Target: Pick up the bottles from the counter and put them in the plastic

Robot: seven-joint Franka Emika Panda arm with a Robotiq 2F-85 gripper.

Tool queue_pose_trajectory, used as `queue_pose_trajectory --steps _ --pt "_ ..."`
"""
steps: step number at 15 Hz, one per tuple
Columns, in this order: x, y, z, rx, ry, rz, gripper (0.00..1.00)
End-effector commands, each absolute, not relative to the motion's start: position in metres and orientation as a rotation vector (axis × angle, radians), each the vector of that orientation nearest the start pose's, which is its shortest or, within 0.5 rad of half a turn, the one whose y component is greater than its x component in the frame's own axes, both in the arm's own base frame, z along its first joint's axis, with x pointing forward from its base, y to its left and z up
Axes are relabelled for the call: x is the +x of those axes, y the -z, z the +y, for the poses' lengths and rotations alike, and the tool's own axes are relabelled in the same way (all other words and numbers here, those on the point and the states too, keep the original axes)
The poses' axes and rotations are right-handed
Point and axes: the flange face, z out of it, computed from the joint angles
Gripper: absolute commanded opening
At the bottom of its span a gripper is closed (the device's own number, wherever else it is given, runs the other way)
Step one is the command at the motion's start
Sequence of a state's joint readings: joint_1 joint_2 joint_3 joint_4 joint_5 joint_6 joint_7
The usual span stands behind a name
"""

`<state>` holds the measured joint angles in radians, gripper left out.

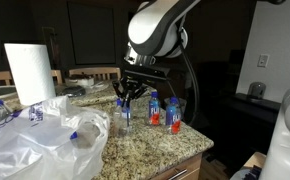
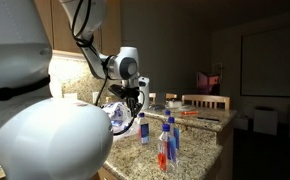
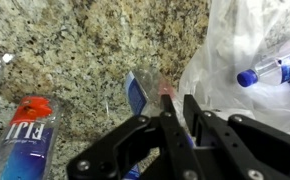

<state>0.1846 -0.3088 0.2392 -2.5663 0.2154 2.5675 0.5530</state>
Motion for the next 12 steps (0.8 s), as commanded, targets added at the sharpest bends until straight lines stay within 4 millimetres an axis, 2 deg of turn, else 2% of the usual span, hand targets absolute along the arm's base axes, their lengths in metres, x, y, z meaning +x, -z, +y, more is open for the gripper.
queue_pose_trajectory --steps 1,5,9,12 --pt "0.397 -0.419 0.183 -2.912 0.465 0.381 0.50" --pt "0.400 -0.441 0.182 -2.957 0.576 0.327 0.74" --pt "0.418 -0.440 0.175 -2.972 0.586 0.307 0.98" --pt "0.431 -0.434 0.173 -2.949 0.555 0.320 1.00"
